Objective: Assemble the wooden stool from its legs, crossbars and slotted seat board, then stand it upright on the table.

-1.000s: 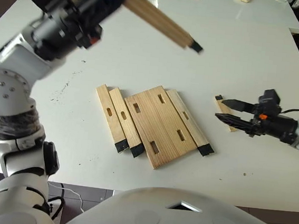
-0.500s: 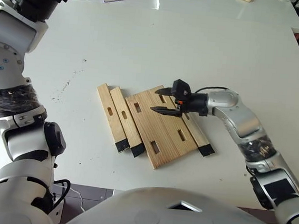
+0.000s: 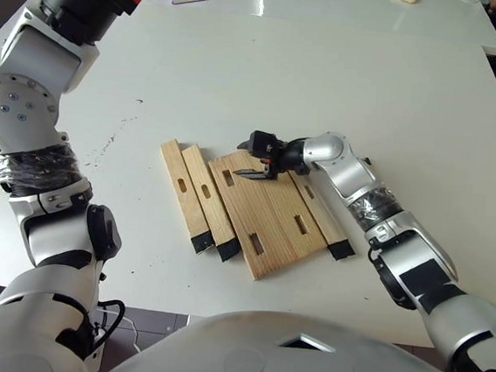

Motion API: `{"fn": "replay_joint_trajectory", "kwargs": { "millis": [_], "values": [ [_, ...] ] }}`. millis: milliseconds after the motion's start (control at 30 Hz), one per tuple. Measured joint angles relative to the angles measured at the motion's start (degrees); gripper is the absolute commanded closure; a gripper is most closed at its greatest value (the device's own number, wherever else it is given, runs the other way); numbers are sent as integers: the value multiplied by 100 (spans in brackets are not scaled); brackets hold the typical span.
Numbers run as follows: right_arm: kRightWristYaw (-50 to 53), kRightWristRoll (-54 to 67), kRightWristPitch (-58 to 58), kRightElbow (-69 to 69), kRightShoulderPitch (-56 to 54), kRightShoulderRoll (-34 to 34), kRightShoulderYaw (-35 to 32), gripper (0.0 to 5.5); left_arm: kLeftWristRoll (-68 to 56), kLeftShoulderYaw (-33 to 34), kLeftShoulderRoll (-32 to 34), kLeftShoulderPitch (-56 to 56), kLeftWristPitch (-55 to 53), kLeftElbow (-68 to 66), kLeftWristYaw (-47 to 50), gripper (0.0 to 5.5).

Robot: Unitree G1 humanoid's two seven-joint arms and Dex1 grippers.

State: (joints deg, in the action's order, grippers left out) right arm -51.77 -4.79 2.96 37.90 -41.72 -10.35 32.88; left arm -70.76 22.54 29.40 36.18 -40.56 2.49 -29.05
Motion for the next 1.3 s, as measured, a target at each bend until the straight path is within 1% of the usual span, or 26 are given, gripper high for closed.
{"fn": "replay_joint_trajectory", "kwargs": {
  "millis": [133,267,400,500,533,667,700,800,900,967,1100,1300],
  "values": [
    [512,-481,722,754,-444,-339,38,249,98,-21,-39,-139,-9,158,0,345],
    [722,-530,998,1281,-602,-600,-140,249,117,-23,-54,-195,-29,220,0,345],
    [704,-521,1037,1339,-554,-741,-316,249,121,-37,-58,-211,-113,252,-1,345],
    [701,-378,1015,1077,-254,-836,-660,249,154,-55,-23,-321,-187,368,-76,345],
    [714,-316,965,902,-121,-896,-787,249,159,-82,27,-358,-298,415,-110,345],
    [788,246,357,-535,857,-1610,-1785,249,50,-263,441,-712,-865,885,-469,345],
    [832,444,114,-1104,1157,-1859,-2183,249,66,-306,546,-868,-919,1115,-685,345],
    [940,829,-385,-2293,1964,-2308,-3002,249,409,-570,875,-1327,-791,1711,-1422,345],
    [1029,1148,-1042,-3553,3086,-2774,-3840,249,1365,-1026,1185,-1989,-41,2258,-2453,345],
    [1068,1255,-1333,-4109,3516,-2855,-4045,249,1859,-1272,1313,-2213,409,2321,-2953,345],
    [1113,1376,-1710,-4813,4018,-2840,-4085,249,2699,-1524,1390,-2433,1364,2043,-3709,345],
    [1239,1405,-1924,-5105,4268,-2743,-4089,249,3062,-1633,1472,-2516,2015,1673,-4468,345]
  ]
}}
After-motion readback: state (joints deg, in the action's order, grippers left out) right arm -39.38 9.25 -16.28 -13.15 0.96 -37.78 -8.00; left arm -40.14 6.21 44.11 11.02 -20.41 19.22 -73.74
